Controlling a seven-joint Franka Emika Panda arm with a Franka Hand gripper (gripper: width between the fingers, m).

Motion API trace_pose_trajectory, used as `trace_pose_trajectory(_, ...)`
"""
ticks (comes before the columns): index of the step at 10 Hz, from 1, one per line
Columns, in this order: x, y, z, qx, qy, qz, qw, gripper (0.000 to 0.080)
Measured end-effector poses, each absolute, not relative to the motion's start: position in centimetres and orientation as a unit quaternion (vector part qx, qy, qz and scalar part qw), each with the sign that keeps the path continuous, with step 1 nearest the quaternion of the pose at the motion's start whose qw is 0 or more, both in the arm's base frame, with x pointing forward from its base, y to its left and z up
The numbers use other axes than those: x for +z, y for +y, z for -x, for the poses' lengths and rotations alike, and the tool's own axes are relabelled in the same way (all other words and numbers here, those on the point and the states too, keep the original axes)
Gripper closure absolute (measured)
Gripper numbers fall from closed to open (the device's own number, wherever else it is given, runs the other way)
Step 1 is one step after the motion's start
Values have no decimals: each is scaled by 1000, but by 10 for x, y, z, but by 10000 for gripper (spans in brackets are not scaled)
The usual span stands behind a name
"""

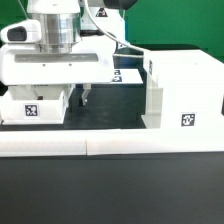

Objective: Assemble drawer

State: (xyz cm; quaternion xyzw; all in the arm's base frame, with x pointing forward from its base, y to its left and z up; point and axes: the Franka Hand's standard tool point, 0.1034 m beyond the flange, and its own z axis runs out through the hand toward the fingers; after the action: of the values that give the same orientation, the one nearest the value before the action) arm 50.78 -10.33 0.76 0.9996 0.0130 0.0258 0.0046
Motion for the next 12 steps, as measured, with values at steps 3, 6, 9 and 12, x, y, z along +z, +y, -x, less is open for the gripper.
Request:
trace_pose_trajectory(3,5,-102,-504,24,12,-1000,5,150)
trace_pose_trajectory(6,5,-102,-504,24,12,-1000,5,401)
trace_pose_trajectory(9,5,-101,-504,24,13,-1000,4,746)
trace_pose_trajectory(12,5,-101,-504,24,13,-1000,4,759)
